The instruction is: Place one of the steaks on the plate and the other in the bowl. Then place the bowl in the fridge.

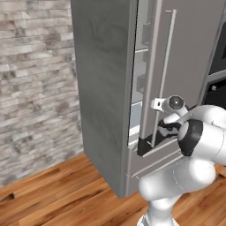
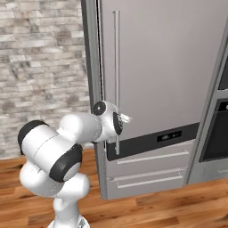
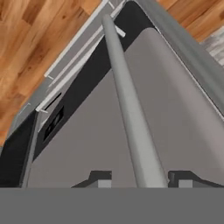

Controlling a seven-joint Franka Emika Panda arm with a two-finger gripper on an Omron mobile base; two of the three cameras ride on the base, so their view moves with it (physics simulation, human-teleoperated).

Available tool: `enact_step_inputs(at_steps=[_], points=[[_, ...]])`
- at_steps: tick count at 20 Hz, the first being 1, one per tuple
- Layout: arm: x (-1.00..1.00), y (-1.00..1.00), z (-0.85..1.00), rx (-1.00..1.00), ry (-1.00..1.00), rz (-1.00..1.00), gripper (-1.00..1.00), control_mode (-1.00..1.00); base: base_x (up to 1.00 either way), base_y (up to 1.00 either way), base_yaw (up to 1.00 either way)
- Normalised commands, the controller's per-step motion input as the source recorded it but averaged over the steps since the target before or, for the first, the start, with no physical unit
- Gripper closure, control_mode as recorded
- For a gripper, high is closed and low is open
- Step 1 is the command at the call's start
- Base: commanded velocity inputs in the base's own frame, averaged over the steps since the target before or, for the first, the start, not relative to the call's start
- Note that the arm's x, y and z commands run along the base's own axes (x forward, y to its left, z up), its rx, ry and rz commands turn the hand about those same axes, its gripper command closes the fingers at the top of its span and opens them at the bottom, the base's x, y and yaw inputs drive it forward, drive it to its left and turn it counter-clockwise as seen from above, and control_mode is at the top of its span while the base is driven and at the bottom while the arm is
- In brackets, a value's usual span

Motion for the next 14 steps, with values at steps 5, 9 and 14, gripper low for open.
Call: enact_step_inputs(at_steps=[5,9,14], points=[[-0.41,-1.00,0.00,0.05,0.10,-0.22,1.00,-1.00,0.00,0.00,0.00],[-0.46,-1.00,0.00,0.07,0.10,-0.22,1.00,-1.00,0.00,0.00,0.00],[-0.53,-1.00,0.00,0.09,0.10,-0.20,1.00,-1.00,0.00,0.00,0.00]])
